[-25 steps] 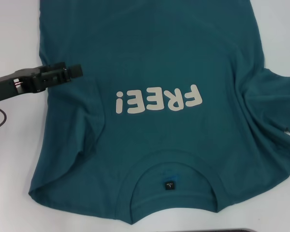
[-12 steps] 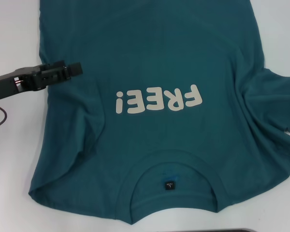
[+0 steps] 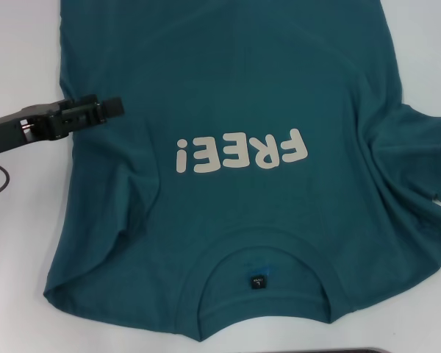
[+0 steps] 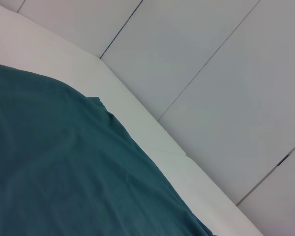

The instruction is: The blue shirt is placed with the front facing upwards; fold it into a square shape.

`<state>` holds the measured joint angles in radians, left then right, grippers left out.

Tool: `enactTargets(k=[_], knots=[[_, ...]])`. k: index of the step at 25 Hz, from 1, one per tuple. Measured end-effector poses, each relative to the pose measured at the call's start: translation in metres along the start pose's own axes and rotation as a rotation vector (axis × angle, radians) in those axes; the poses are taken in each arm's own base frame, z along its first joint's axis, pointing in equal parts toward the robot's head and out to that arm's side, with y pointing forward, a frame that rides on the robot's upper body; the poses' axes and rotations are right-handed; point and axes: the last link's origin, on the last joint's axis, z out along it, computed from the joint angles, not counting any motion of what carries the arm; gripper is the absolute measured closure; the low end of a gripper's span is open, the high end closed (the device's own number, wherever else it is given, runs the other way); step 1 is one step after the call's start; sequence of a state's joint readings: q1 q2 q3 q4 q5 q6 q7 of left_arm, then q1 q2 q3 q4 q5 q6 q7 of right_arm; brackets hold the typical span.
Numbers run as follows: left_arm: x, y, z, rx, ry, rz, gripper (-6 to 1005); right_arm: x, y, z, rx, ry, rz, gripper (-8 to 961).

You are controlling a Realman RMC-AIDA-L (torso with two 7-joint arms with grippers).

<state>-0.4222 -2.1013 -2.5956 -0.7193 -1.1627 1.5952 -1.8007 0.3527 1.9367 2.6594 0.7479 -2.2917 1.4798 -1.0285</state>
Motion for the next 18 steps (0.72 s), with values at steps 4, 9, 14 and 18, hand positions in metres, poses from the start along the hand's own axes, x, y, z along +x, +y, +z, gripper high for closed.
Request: enactTargets(k=[4, 9, 14, 18], knots=[[-0.0003, 0.0001, 0.0002, 0.000, 0.000, -0.001, 125, -0.0005, 0.0008, 0.0015, -0.002, 0.004, -0.005, 228], [-0.0008, 0.0001, 0.0000, 0.000, 0.000, -0.002, 125, -0.0012, 0.0011, 0.0020, -0.002, 0.001, -0.009, 277], [-0.0013, 0.0004, 0.0004, -0.001, 0.001, -0.002, 125, -0.0013, 0.0009, 0.0017, -0.001, -0.001, -0.008, 341], [-0.0013, 0.0003, 0.0005, 0.000, 0.001, -0.002, 124, -0.0020, 0.0008, 0.0012, -0.002, -0.008, -0.008, 437]])
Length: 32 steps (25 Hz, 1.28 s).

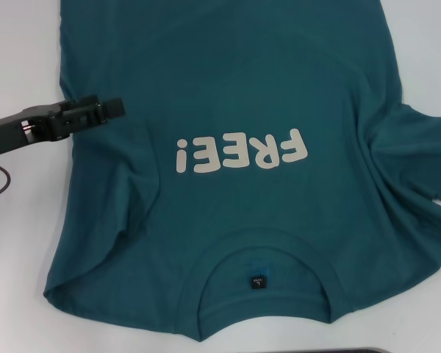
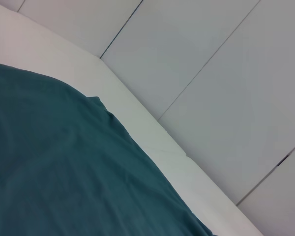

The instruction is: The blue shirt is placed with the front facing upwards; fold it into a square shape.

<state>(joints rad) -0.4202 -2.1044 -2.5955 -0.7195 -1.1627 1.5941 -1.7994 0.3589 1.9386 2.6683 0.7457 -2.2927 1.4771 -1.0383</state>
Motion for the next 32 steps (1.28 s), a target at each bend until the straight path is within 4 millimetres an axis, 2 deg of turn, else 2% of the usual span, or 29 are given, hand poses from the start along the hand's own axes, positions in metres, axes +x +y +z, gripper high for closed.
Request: enactTargets(k=[5, 11, 16, 23, 32], knots=[[0.000, -0.001, 0.000, 0.004, 0.004, -0.002, 124, -0.002, -0.001, -0.003, -0.003, -0.035, -0.002, 558], [0.000, 0.000, 0.001, 0.005, 0.004, -0.003, 125, -0.006, 0.000, -0.009, -0.026, -0.104, 0.002, 791], [-0.001, 0.000, 0.001, 0.006, 0.008, -0.006, 124, -0.010, -0.003, -0.017, -0.022, -0.146, 0.012, 917], [-0.001, 0.000, 0.001, 0.005, 0.009, -0.009, 124, -0.014, -0.007, -0.024, 0.005, -0.172, 0.013, 905], [-0.003, 0.000, 0.003, 0.000, 0.011, -0.018, 125, -0.009, -0.020, -0.037, 0.081, -0.190, 0.050, 890]])
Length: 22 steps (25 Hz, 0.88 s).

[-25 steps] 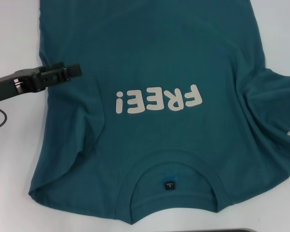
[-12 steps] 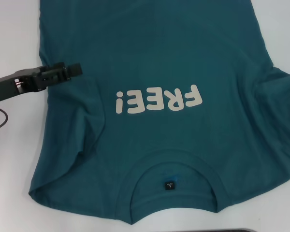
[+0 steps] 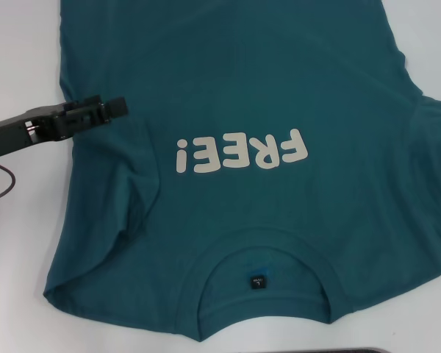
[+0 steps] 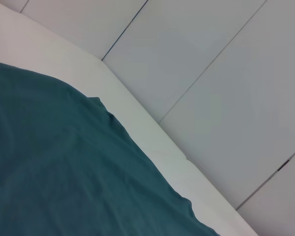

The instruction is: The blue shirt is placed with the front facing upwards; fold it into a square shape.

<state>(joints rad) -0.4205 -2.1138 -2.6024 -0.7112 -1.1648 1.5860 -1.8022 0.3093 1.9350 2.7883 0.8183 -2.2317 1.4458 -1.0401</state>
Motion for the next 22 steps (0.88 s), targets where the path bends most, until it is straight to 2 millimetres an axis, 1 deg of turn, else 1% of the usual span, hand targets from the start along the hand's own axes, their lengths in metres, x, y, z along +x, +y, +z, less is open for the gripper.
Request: enactTargets(k=[7, 12, 17, 22], knots=[[-0.001, 0.000, 0.001, -0.004, -0.004, -0.002, 124, 0.004, -0.007, -0.006, 0.025, -0.008, 0.015, 878], [-0.001, 0.001, 0.002, -0.007, -0.006, -0.002, 124, 0.004, -0.007, -0.007, 0.024, -0.015, 0.016, 869], [0.000, 0.001, 0.004, -0.009, -0.007, 0.001, 125, 0.002, -0.001, -0.004, -0.005, -0.012, 0.004, 861], [0.000, 0.002, 0.004, -0.010, -0.007, 0.002, 124, -0.001, 0.015, 0.004, -0.082, 0.014, -0.043, 852]])
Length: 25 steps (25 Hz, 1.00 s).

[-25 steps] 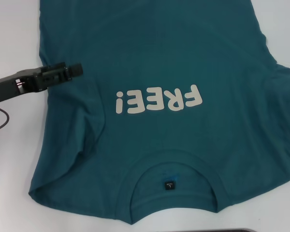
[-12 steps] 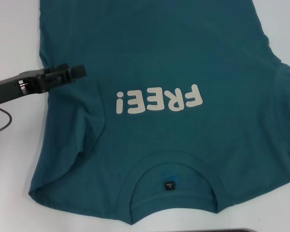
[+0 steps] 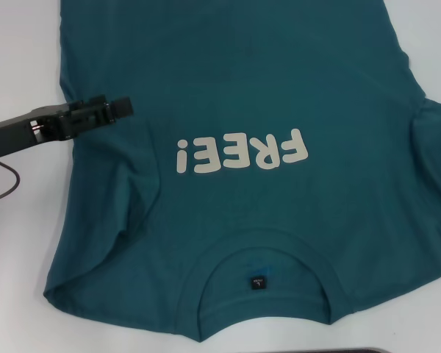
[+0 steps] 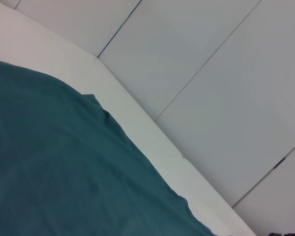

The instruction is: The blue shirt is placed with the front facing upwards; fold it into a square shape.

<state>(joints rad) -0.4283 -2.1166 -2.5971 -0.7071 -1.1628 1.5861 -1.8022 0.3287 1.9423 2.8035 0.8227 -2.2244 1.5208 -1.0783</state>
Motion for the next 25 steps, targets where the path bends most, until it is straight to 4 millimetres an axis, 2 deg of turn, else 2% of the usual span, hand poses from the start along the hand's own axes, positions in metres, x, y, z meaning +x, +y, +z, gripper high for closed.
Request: enactTargets(k=[9, 20, 25], knots=[[0.001, -0.001, 0.000, 0.007, 0.004, 0.002, 125, -0.010, 0.033, 0.018, -0.166, 0.054, -0.092, 837], [0.001, 0.000, -0.002, -0.001, -0.005, 0.004, 125, -0.015, 0.062, 0.052, -0.247, 0.134, -0.172, 818], [-0.006, 0.008, -0.001, -0.063, -0.070, 0.028, 125, -0.015, 0.073, 0.065, -0.273, 0.157, -0.202, 809]])
